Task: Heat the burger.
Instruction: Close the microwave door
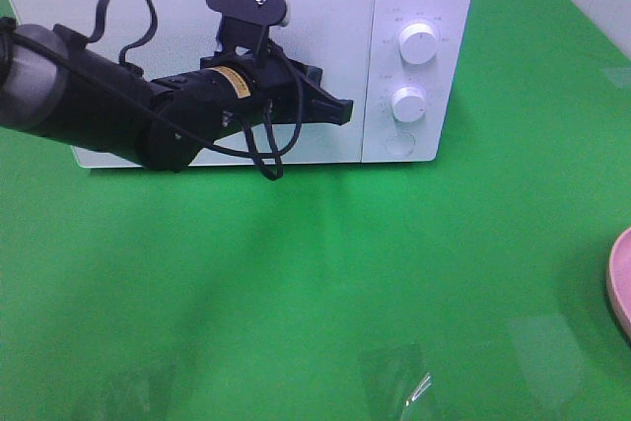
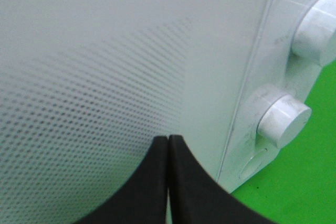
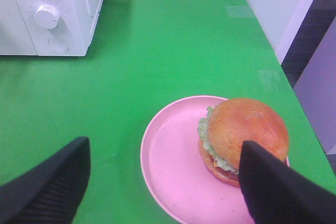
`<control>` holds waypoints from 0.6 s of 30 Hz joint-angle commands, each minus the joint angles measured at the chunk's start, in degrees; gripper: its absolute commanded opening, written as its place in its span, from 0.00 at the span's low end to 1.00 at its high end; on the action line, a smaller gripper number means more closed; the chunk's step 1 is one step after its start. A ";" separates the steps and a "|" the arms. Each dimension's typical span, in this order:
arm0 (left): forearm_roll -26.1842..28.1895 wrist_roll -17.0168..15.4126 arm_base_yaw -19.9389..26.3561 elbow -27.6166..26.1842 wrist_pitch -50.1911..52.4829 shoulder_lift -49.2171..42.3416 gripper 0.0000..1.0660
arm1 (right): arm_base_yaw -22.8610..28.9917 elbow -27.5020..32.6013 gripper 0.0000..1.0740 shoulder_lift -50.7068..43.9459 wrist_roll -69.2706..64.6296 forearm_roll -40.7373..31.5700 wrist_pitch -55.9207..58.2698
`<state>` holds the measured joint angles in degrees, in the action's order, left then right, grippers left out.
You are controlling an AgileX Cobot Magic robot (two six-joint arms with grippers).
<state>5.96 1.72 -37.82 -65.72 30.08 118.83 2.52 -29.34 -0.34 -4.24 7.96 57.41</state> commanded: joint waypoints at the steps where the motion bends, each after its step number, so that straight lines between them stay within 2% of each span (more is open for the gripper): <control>1: 6.07 0.74 1.72 -3.78 3.90 0.97 0.00 | -0.52 0.17 0.71 -1.38 0.57 -0.06 -0.17; 11: 6.07 1.95 -2.69 -3.72 -1.55 -1.49 0.00 | -0.52 0.17 0.71 -1.38 0.57 -0.06 -0.17; 15: 6.13 2.01 -4.53 -1.78 -2.98 -3.38 0.00 | -0.52 0.17 0.71 -1.38 0.57 -0.06 -0.17; 16: 6.19 2.06 -5.79 0.34 -6.99 -6.07 0.00 | -0.52 0.17 0.71 -1.38 0.57 -0.06 -0.17; 18: 6.25 2.06 -6.07 1.03 -8.82 -7.22 0.02 | -0.52 0.17 0.71 -1.38 0.57 -0.06 -0.17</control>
<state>11.57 3.61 -43.49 -65.03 21.77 112.41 2.52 -29.34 -0.34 -4.24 7.96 57.41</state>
